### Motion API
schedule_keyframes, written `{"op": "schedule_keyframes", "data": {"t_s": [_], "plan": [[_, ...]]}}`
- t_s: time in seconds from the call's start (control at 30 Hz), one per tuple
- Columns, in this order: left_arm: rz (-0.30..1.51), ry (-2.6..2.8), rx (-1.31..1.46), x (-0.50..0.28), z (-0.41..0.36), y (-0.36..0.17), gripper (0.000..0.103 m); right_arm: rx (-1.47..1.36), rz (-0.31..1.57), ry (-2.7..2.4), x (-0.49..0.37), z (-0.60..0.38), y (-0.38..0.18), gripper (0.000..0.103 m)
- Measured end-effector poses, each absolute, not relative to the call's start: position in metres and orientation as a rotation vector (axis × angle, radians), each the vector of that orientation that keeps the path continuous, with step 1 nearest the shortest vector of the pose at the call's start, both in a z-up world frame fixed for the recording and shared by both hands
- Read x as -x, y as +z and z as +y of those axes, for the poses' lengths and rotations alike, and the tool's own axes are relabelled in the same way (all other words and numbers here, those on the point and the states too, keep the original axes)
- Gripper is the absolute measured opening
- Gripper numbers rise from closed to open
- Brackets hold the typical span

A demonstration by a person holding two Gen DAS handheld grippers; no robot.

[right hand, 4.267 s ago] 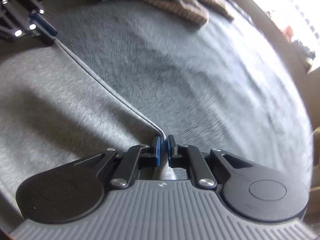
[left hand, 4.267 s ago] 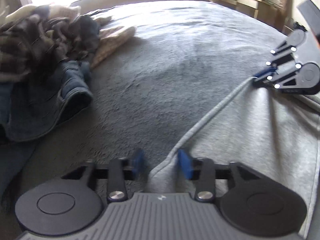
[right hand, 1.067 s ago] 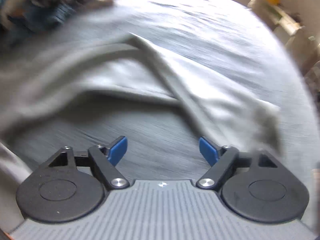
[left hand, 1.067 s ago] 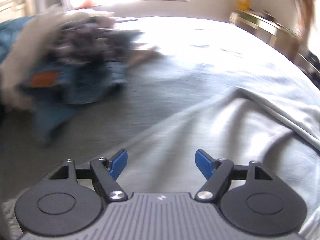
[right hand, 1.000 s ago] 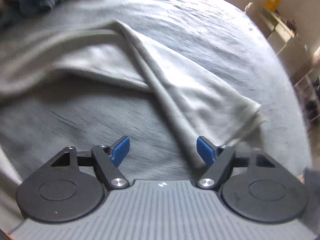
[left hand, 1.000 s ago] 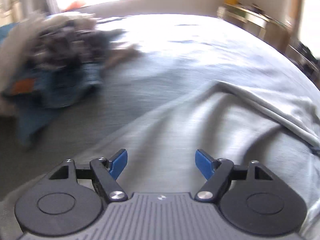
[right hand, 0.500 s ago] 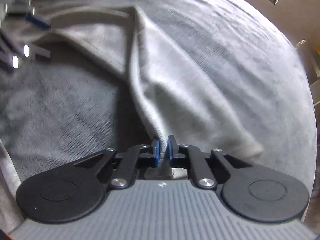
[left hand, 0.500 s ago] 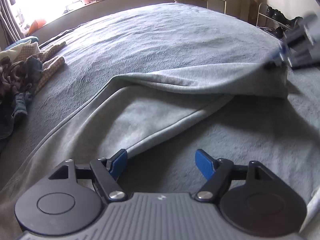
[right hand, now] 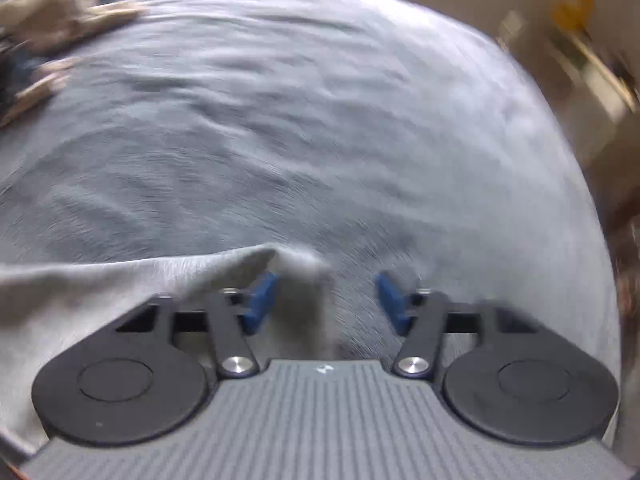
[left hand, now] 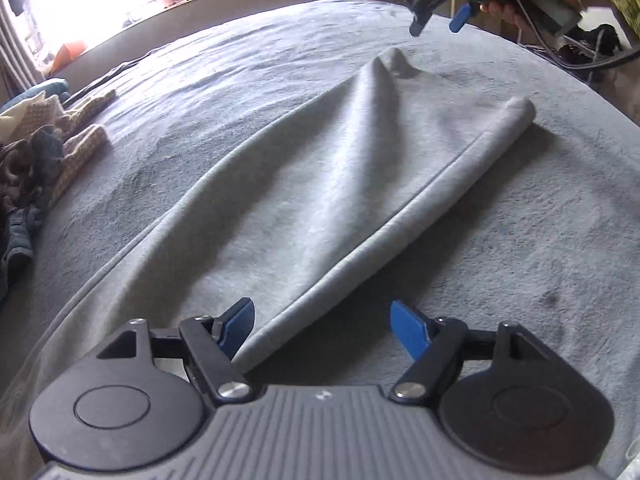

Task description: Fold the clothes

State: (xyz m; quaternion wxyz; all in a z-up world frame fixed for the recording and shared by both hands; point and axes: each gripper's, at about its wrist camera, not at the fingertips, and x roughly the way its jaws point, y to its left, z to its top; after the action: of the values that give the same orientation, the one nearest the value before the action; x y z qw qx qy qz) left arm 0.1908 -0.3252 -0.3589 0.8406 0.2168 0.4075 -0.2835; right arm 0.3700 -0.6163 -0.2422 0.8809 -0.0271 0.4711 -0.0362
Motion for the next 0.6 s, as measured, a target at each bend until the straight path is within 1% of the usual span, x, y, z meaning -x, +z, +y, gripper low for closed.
{"op": "schedule_keyframes", "data": {"t_s": [0.03, 0.07, 0.1, 0.13, 0.17, 0.23, 0.33, 0.4, 0.43, 0.5, 0.57, 0.6], "plan": [[0.858, -0.614, -0.476, -0.189, -0.329, -0.361, 0.076, -0.021, 0.976, -0.117, -0.363, -0.629, -0.246, 0.07], [0.854, -0.629, -0.494, -0.187, -0.333, -0.362, 0.076, -0.114, 0.964, -0.134, -0.349, -0.643, -0.247, 0.074], [0.847, -0.644, -0.516, -0.185, -0.337, -0.364, 0.076, -0.222, 0.947, -0.127, -0.33, -0.657, -0.248, 0.082], [0.832, -0.659, -0.545, -0.183, -0.341, -0.366, 0.076, -0.329, 0.928, -0.118, -0.31, -0.672, -0.248, 0.085], [0.816, -0.673, -0.575, -0.181, -0.346, -0.367, 0.076, -0.436, 0.906, -0.11, -0.29, -0.686, -0.248, 0.086], [0.783, -0.691, -0.629, -0.178, -0.355, -0.37, 0.075, -0.61, 0.951, -0.098, -0.253, -0.706, -0.258, 0.086], [0.766, -0.702, -0.676, -0.181, -0.366, -0.375, 0.069, -0.846, 1.051, -0.115, -0.2, -0.719, -0.284, 0.085], [0.774, -0.705, -0.686, -0.185, -0.372, -0.379, 0.061, -0.964, 1.083, -0.151, -0.179, -0.721, -0.301, 0.083], [0.788, -0.702, -0.686, -0.188, -0.375, -0.382, 0.059, -1.02, 1.088, -0.169, -0.172, -0.722, -0.308, 0.082], [0.815, -0.695, -0.681, -0.194, -0.38, -0.387, 0.052, -1.116, 1.079, -0.203, -0.172, -0.723, -0.322, 0.074], [0.833, -0.685, -0.644, -0.198, -0.381, -0.391, 0.049, -1.161, 1.07, -0.222, -0.183, -0.721, -0.331, 0.072], [0.837, -0.68, -0.625, -0.2, -0.382, -0.393, 0.042, -1.169, 1.075, -0.234, -0.19, -0.719, -0.335, 0.07]]}}
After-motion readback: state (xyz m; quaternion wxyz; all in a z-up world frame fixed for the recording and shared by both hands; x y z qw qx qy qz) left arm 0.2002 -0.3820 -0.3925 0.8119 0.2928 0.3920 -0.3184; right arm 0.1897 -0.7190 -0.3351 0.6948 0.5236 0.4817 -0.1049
